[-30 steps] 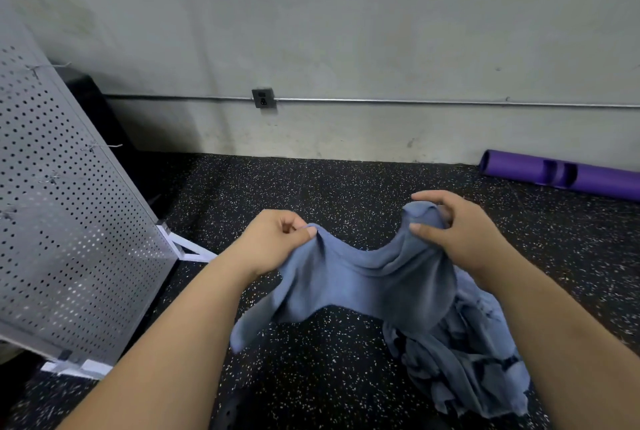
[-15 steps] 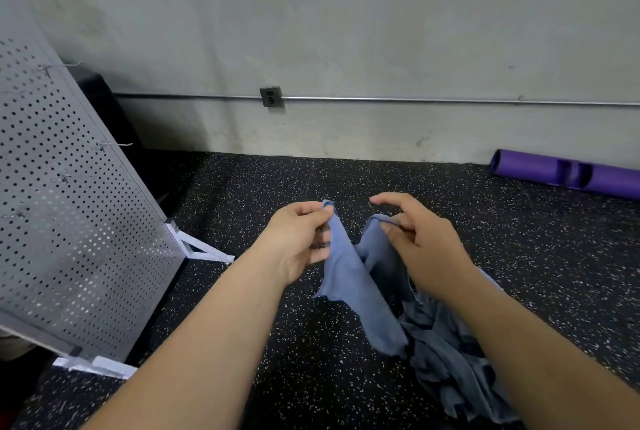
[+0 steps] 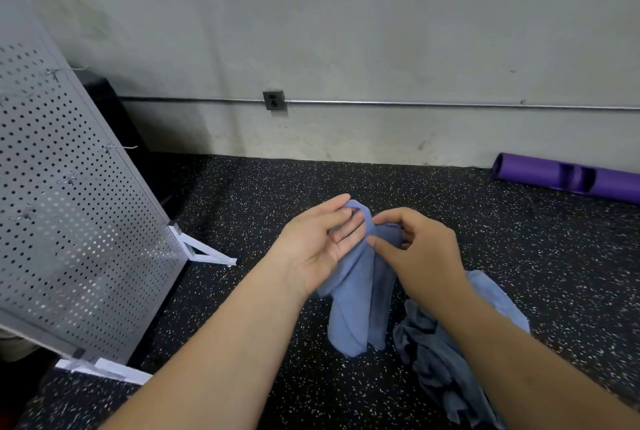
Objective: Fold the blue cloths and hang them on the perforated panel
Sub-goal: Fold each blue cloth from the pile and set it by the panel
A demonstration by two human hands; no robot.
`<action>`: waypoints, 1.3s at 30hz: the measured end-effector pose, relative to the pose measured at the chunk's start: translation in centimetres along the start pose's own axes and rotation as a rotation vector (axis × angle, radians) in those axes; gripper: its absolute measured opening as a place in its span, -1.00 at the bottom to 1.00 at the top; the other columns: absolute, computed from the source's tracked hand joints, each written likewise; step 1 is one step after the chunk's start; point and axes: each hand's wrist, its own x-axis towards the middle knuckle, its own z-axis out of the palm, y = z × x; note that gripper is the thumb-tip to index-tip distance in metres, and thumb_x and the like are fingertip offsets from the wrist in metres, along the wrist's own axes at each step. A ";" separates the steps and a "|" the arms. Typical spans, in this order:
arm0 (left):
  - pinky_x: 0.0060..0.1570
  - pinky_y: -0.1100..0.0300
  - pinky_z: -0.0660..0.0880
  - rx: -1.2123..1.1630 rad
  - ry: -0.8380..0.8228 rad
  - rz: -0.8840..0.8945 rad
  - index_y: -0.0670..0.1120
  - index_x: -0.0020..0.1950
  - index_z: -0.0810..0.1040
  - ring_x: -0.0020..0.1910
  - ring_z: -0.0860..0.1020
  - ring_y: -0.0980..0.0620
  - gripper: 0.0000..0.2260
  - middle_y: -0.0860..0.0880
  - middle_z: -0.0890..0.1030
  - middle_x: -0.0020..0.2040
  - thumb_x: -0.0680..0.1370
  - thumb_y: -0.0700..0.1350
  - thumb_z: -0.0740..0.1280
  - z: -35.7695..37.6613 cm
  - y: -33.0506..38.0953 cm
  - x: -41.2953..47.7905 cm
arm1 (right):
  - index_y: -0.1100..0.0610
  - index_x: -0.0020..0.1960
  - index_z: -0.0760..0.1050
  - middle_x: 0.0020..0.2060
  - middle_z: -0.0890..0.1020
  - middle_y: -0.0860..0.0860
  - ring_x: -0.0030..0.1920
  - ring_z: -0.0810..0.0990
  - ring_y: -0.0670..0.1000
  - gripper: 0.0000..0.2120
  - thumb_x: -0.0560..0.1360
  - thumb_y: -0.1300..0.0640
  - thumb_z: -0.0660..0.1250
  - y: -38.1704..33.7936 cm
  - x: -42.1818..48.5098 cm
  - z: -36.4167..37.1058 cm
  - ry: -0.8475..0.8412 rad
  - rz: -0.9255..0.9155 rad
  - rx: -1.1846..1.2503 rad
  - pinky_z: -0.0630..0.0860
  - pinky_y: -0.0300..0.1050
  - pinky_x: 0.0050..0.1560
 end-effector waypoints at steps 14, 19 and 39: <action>-0.10 0.07 0.60 1.582 -0.042 0.504 0.08 -0.13 0.57 -0.23 0.61 0.06 -0.84 0.12 0.64 -0.20 0.54 -0.03 0.54 -2.8 -2.7 0.8 | 0.09 0.05 0.72 -0.10 0.80 0.00 -0.01 0.79 0.00 -0.83 0.49 0.23 0.61 0.5 2.0 -1.9 0.274 0.243 0.385 0.72 0.09 0.13; -0.24 0.08 0.65 1.102 -0.022 0.373 -0.12 -0.02 0.74 -0.34 0.54 0.01 -0.94 -0.06 0.59 -0.28 0.63 -0.20 0.48 -2.9 -0.9 1.6 | -0.05 0.01 0.73 -0.13 0.79 -0.11 -0.01 0.77 -0.08 -0.85 0.49 0.14 0.61 2.8 2.5 -3.4 0.260 0.292 0.169 0.70 0.17 0.14; -0.08 -0.18 0.70 0.910 0.259 0.454 0.00 -0.10 0.69 -0.30 0.70 -0.11 -0.91 -0.07 0.69 -0.30 0.55 -0.18 0.53 -3.3 -0.4 2.1 | -0.08 -0.12 0.69 -0.29 0.70 -0.17 -0.17 0.67 -0.14 -0.92 0.55 0.03 0.51 2.4 2.7 -4.6 0.325 0.202 -0.187 0.49 -0.15 -0.11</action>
